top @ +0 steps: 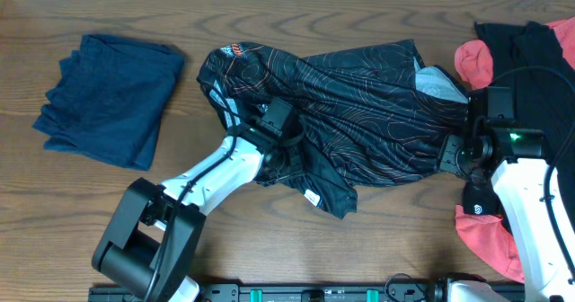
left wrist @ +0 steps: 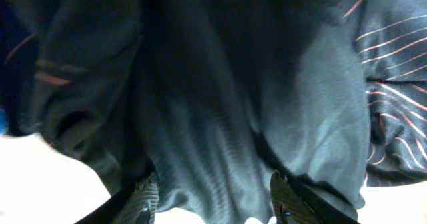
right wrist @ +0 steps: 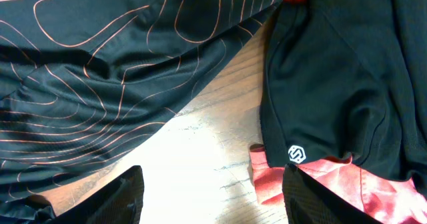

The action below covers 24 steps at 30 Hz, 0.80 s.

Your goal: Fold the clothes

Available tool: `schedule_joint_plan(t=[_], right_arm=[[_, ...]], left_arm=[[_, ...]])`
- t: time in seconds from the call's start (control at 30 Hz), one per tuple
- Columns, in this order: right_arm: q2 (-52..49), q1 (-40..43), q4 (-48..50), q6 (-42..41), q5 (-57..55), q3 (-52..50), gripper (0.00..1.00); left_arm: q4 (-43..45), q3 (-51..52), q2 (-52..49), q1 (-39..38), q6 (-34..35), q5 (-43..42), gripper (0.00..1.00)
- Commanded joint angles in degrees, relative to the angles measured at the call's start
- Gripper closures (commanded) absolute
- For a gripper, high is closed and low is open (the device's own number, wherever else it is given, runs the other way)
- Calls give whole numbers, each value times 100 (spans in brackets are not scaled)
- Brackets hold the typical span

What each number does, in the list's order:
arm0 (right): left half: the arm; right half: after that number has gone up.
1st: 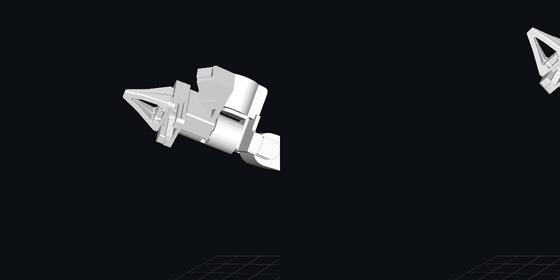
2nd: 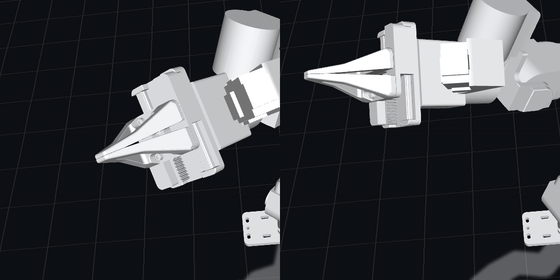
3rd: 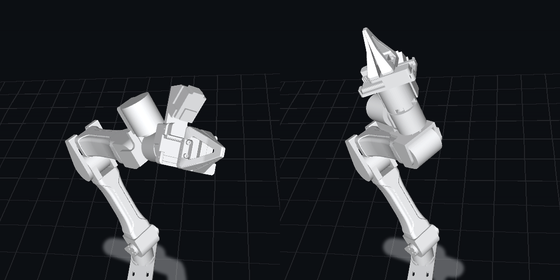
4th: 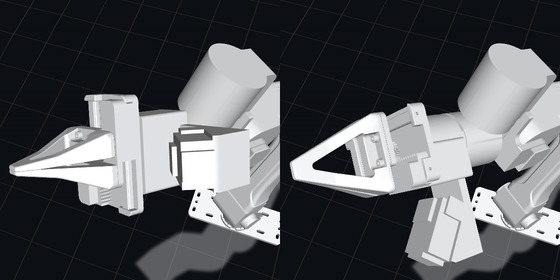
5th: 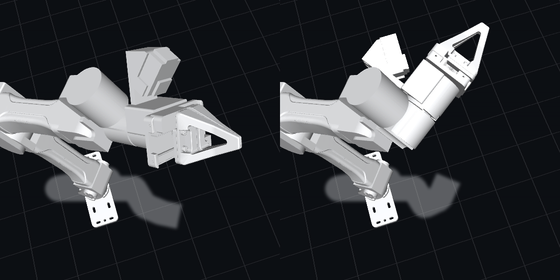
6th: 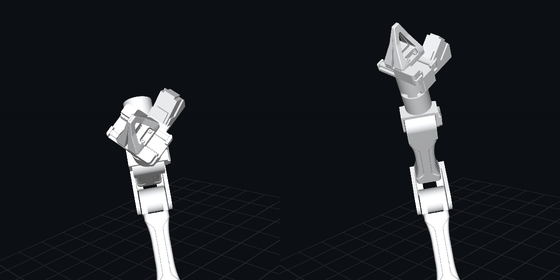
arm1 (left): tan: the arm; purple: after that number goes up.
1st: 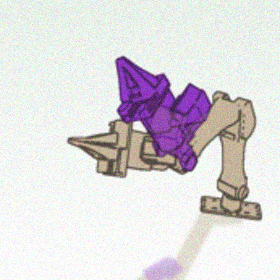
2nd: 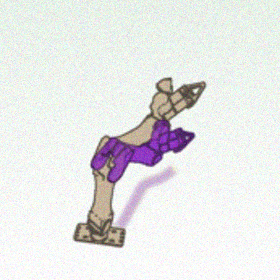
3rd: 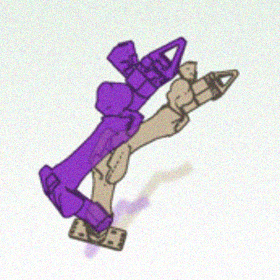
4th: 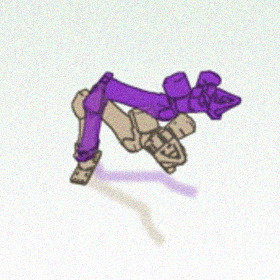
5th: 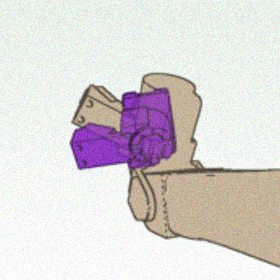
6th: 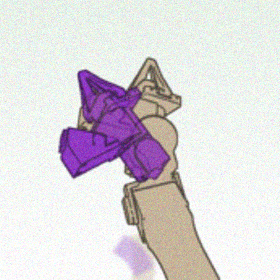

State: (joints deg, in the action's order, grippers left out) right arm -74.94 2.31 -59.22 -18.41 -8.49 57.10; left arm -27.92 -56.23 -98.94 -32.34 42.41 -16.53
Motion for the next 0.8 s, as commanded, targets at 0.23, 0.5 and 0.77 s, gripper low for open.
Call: schedule_joint_plan(t=[0.23, 0.5, 0.77], right_arm=[[31, 42, -35, 70, -7, 26, 35], [31, 42, -44, 133, -9, 26, 35], [31, 42, -175, 131, 170, 24, 34]], left_arm=[[142, 57, -223, -85, 114, 208, 94], [-1600, 0, 190, -2, -155, -44, 94], [-3685, 24, 1617, 402, -9, 1672, 77]])
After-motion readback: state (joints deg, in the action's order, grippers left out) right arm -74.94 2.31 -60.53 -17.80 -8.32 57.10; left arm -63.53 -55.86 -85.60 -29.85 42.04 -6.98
